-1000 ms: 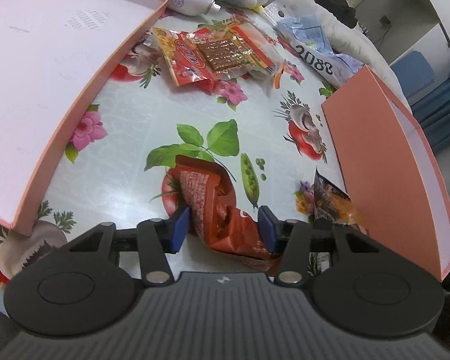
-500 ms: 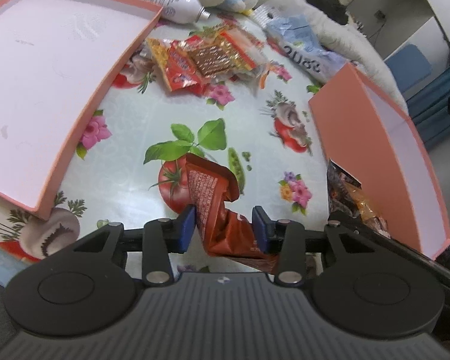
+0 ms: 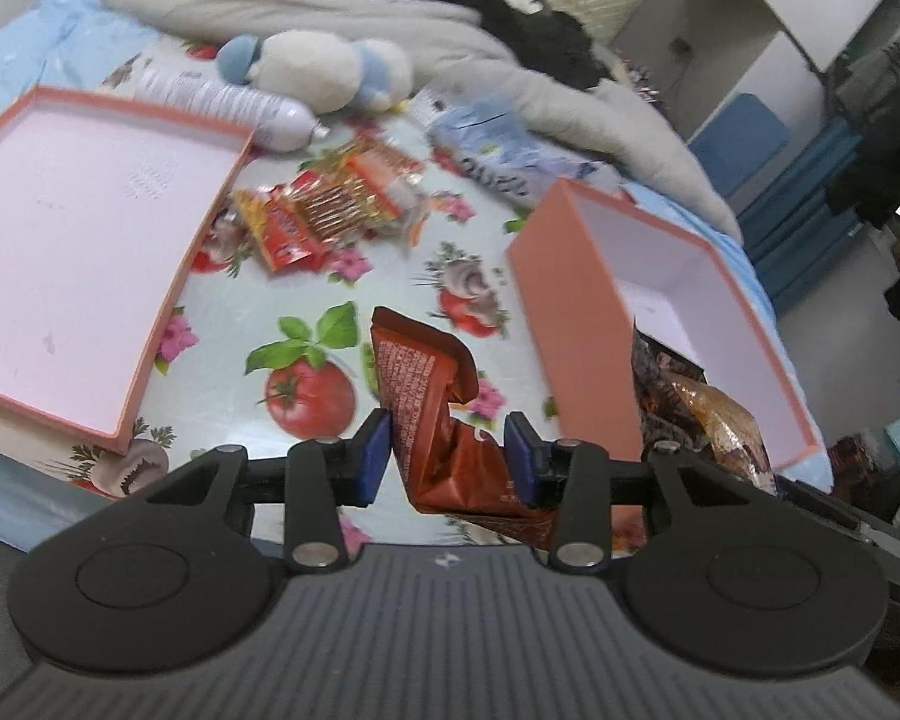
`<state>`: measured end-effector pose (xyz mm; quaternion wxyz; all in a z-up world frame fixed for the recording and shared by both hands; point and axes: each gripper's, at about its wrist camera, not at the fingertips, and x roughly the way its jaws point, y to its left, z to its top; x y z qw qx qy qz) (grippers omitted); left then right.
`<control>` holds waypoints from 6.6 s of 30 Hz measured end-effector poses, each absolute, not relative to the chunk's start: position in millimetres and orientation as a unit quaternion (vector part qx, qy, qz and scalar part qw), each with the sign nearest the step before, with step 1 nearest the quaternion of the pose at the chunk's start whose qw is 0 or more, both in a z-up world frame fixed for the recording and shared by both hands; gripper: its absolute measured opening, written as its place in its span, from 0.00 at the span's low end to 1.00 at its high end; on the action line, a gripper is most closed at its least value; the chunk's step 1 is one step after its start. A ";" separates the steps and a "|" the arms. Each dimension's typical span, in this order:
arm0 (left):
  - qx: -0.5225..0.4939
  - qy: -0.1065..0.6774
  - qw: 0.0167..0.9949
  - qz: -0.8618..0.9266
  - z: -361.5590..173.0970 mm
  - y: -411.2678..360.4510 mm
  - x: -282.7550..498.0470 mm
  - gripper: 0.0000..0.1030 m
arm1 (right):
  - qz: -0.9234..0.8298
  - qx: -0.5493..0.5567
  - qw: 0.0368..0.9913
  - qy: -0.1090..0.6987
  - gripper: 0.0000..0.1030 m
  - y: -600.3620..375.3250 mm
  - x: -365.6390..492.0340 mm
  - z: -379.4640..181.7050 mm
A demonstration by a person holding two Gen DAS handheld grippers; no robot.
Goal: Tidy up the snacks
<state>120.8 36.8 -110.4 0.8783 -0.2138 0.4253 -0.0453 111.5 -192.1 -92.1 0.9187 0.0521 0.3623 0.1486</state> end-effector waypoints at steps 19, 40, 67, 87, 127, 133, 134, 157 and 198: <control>-0.178 0.384 0.896 -0.132 -51.4 -45.3 75.7 0.45 | 0.103 0.062 0.940 0.320 0.43 -265.7 50.6 -51.7; -0.141 0.416 0.873 -0.212 -75.4 -139.3 250.8 0.45 | 0.029 0.097 0.944 0.315 0.43 -341.8 174.0 -73.6; -0.053 0.497 0.848 -0.176 -109.2 -173.7 381.9 0.62 | -0.001 0.131 0.902 0.412 0.68 -366.4 282.6 -127.5; -0.045 0.372 0.919 -0.120 -55.1 -108.2 187.4 0.64 | 0.083 0.117 0.942 0.304 0.68 -327.7 144.4 -105.1; -0.139 0.389 0.911 0.005 -138.9 67.8 123.6 0.73 | 0.235 0.027 0.925 0.298 0.72 -174.3 119.4 -164.9; -0.123 0.395 0.910 0.000 -158.1 93.4 188.2 0.73 | 0.208 0.039 0.933 0.291 0.72 -153.0 172.5 -179.4; -0.120 0.396 0.910 -0.002 -159.6 96.3 198.5 0.73 | 0.203 0.044 0.935 0.287 0.72 -149.8 180.5 -181.3; 0.144 0.427 0.883 -0.130 -239.1 86.8 370.7 0.92 | 0.193 0.108 0.919 0.326 0.43 -109.5 335.7 -243.9; -0.093 0.457 0.885 -0.021 -212.5 88.1 263.0 0.40 | 0.201 0.056 0.908 0.363 0.09 -131.0 254.1 -215.6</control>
